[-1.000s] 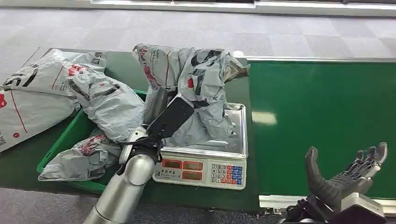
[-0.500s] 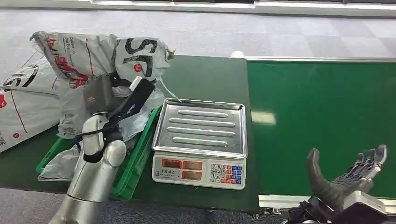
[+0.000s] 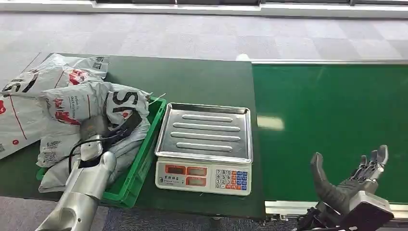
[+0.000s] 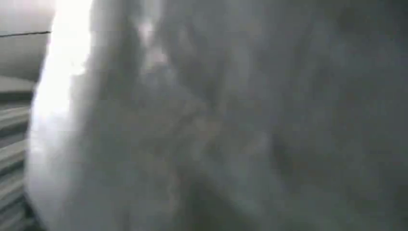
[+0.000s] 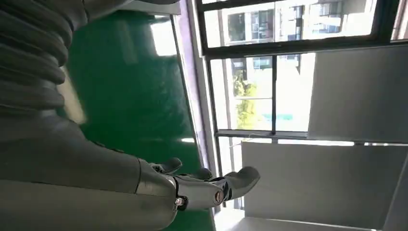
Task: Moved the parcel from conveyor to table for the left to box.
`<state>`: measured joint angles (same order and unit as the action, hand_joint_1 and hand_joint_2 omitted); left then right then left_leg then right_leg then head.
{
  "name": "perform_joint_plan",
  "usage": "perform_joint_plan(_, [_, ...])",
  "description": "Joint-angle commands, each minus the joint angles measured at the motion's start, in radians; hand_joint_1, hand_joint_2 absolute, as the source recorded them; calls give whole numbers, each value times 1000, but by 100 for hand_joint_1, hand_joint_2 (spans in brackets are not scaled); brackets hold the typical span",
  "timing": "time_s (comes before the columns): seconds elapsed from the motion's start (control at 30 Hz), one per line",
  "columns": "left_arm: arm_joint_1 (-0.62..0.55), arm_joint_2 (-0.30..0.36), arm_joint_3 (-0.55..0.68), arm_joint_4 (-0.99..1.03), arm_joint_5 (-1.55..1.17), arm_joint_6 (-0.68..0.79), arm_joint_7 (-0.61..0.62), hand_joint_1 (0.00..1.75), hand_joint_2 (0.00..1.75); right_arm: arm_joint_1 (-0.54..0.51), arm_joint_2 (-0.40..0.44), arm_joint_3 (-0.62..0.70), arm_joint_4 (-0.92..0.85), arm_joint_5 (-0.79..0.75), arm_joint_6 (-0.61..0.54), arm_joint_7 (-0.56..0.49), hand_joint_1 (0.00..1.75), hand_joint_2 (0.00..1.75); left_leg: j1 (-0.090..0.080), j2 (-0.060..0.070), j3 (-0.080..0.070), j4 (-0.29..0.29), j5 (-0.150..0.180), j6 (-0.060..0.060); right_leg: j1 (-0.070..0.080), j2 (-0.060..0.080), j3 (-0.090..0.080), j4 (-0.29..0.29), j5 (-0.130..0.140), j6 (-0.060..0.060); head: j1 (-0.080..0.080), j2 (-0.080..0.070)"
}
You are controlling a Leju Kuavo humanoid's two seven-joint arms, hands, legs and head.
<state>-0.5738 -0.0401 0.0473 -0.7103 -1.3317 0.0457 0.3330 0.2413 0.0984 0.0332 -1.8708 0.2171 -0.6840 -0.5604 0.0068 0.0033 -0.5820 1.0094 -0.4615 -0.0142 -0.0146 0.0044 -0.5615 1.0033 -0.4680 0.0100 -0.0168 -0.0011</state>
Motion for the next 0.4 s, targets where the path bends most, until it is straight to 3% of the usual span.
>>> perform_joint_plan(0.03, [54, -3, 140, 69, 60, 11, -42, 0, 175, -6, -27, 15, 44, 5, -1, 10, 0, 175, 1, 7, -1, -10, 9, -1, 1, 7, -6, -8, 10, -2, 0, 0])
perform_joint_plan(0.1, [118, -41, 157, -134, 123, 99, -93, 0, 175, 24, -23, 0, 19, 4, -1, 8, 0, 175, -1, 4, 8, -5, 1, -2, 1, 3, 5, -4, 1, -2, 0, 0])
perform_joint_plan(0.17, [174, -71, 161, -313, 245, 268, -229, 0, 175, 41, -18, -9, 8, 5, -3, 1, 0, 175, -1, 1, 13, -3, -3, -3, 1, 0, 10, 0, -5, -3, 0, 0])
perform_joint_plan(0.27, [296, -69, 89, -640, 439, 357, -313, 0, 175, 80, -10, -21, -14, -5, -5, -24, 0, 175, 0, 1, 12, -6, -2, -4, 2, 0, 7, -2, -4, -5, 0, 0])
perform_joint_plan(0.3, [336, -58, 68, -720, 501, 400, -353, 0, 175, 89, -8, -23, -19, -11, -5, -31, 0, 175, 0, 1, 19, -6, -2, -5, 2, 1, 8, -2, -5, -5, 0, 0])
perform_joint_plan(0.33, [344, -56, 65, -735, 505, 397, -347, 0, 175, 91, -8, -24, -19, -11, -4, -32, 0, 175, 1, 2, 25, -3, -4, -7, 2, 1, 10, 1, -8, -6, 0, 0])
perform_joint_plan(0.37, [389, -53, 51, -821, 613, 461, -443, 0, 175, 99, -10, -23, -18, -16, 0, -31, 0, 175, 2, 3, 22, -3, -4, -7, 2, 2, 8, 1, -8, -6, 0, 0])
perform_joint_plan(0.4, [404, -51, 46, -843, 614, 463, -442, 0, 175, 102, -9, -23, -18, -17, 1, -33, 0, 175, 2, 2, 22, -3, -4, -8, 3, 2, 7, 2, -8, -6, 0, 0])
